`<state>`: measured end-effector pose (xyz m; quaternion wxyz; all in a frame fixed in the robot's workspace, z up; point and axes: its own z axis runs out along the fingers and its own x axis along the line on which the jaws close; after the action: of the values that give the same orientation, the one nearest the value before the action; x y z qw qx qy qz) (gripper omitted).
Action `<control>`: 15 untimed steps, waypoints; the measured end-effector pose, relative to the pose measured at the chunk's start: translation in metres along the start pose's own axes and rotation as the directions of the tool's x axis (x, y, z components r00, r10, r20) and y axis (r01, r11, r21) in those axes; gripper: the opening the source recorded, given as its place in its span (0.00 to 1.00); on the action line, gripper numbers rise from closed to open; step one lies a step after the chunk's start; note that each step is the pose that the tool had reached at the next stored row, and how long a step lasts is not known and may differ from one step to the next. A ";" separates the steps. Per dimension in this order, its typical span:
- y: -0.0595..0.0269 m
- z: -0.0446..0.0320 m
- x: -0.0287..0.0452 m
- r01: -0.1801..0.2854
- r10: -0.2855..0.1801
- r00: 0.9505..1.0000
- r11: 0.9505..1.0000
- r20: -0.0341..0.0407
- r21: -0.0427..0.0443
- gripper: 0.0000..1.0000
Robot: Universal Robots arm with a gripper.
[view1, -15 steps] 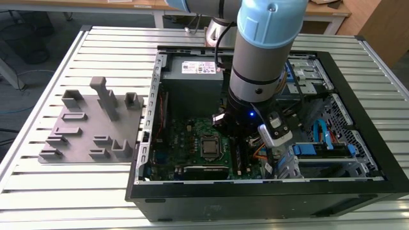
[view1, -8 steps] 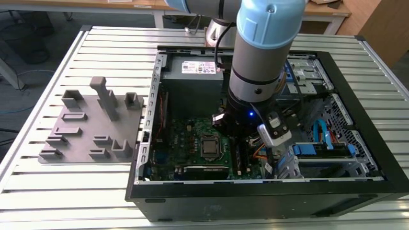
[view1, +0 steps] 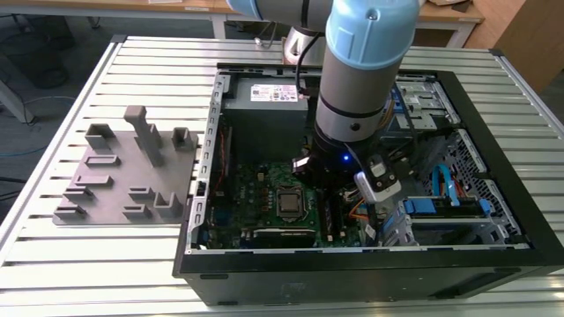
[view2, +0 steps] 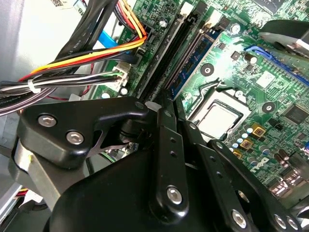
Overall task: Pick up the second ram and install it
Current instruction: 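Insert the second ram into the second slot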
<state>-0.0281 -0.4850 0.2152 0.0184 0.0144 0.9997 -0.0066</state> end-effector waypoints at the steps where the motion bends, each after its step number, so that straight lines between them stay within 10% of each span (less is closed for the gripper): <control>1: 0.0002 0.0003 0.0000 0.000 0.000 1.000 1.000 0.000 0.000 0.14; 15: 0.0046 0.0024 0.0002 0.001 -0.001 1.000 1.000 0.000 0.000 0.14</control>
<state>-0.0281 -0.4805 0.2127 0.0184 0.0141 0.9997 -0.0066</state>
